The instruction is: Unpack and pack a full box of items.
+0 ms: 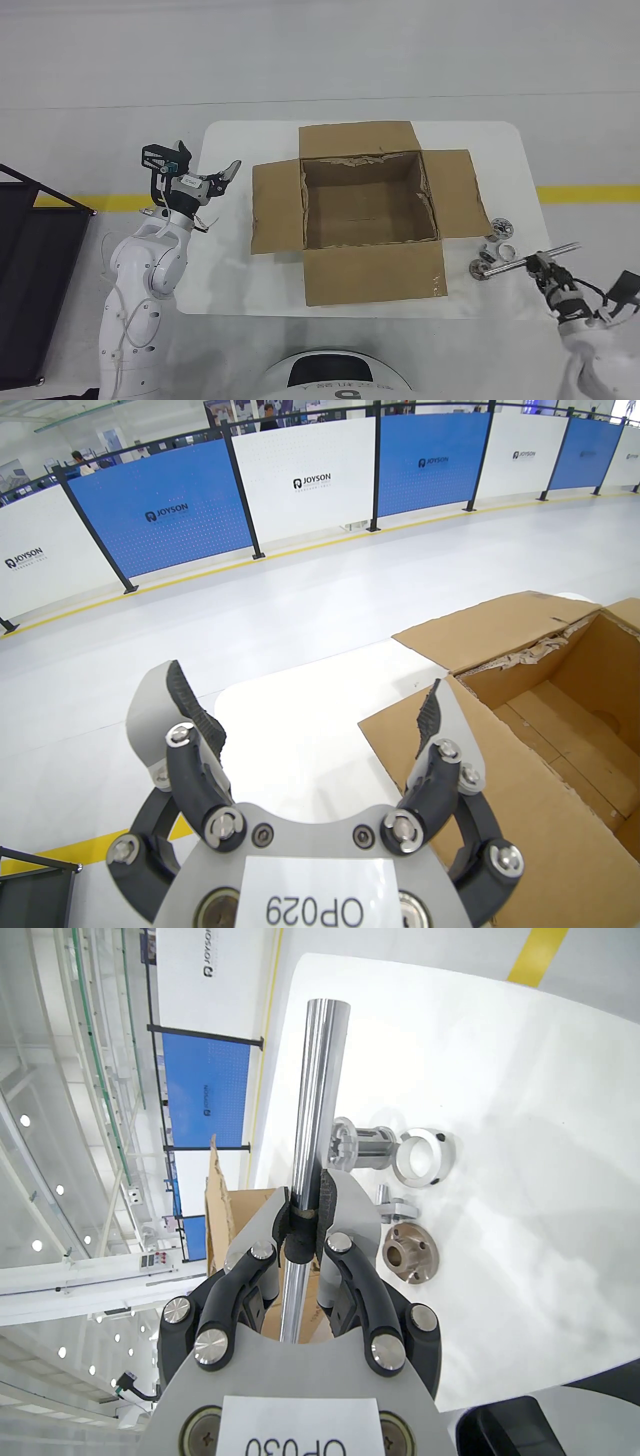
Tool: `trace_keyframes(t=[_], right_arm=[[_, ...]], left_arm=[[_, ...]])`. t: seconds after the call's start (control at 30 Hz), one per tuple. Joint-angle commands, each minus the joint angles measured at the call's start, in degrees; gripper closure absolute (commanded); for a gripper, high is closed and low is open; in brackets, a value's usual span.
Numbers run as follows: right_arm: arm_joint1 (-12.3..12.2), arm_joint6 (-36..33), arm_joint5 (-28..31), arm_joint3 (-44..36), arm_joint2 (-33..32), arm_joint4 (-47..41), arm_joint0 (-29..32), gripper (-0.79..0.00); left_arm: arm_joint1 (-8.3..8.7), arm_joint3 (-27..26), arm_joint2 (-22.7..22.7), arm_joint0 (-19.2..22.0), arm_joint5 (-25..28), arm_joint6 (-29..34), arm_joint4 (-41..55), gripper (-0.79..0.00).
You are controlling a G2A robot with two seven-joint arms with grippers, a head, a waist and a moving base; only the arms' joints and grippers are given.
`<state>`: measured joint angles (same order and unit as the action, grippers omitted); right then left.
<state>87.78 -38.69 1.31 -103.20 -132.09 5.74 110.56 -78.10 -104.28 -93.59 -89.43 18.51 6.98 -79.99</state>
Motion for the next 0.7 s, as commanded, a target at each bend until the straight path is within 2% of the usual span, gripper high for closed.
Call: trace_keyframes(t=[0.0, 0.23, 0.47, 0.67], right_arm=[[-0.3, 0.7, -1.4, 0.3, 1.3, 2.4, -1.4, 0.0], [-0.4, 6.9, -7.1, -2.8, 9.6, 13.1, -4.5, 0.0], [-0.7, 9.7, -11.5, -7.1, 15.1, 20.3, -5.9, 0.0], [-1.1, 10.4, -16.4, -6.9, 18.9, 25.7, -9.5, 0.0]], left_arm=[[0.0, 0.0, 0.0, 0.0, 0.0, 0.0, 0.0, -0.785], [0.0, 0.0, 0.0, 0.0, 0.0, 0.0, 0.0, -0.785], [0.0, 0.0, 0.0, 0.0, 0.0, 0.0, 0.0, -0.785], [0.0, 0.0, 0.0, 0.0, 0.0, 0.0, 0.0, -0.785]])
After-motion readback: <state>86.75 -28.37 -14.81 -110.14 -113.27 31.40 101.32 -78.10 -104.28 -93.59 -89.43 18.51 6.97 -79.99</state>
